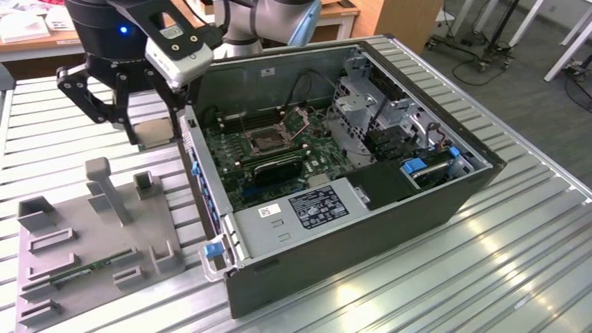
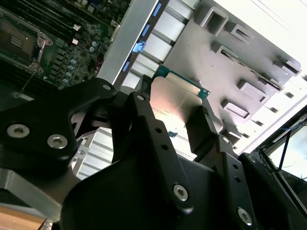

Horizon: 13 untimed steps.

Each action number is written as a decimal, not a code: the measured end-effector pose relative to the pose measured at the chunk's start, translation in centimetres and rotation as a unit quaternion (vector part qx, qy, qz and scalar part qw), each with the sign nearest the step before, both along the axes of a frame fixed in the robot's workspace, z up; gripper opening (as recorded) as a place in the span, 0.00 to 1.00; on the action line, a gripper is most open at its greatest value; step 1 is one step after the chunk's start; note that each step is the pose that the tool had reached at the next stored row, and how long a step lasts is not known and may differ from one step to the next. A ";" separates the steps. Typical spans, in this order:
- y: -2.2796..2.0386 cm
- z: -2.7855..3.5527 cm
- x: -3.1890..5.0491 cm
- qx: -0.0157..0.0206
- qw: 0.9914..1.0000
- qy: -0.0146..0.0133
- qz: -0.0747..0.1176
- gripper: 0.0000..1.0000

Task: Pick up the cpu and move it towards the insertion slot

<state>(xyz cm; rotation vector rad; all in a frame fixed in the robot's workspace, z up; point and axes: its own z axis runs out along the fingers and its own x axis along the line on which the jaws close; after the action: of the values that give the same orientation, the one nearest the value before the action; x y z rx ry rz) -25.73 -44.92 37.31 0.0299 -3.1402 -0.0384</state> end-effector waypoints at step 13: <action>0.00 0.00 1.99 0.000 1.000 0.000 0.000 0.54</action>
<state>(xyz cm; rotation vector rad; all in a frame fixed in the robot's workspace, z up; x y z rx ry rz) -23.74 -44.92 37.31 0.0300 -3.1402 -0.0384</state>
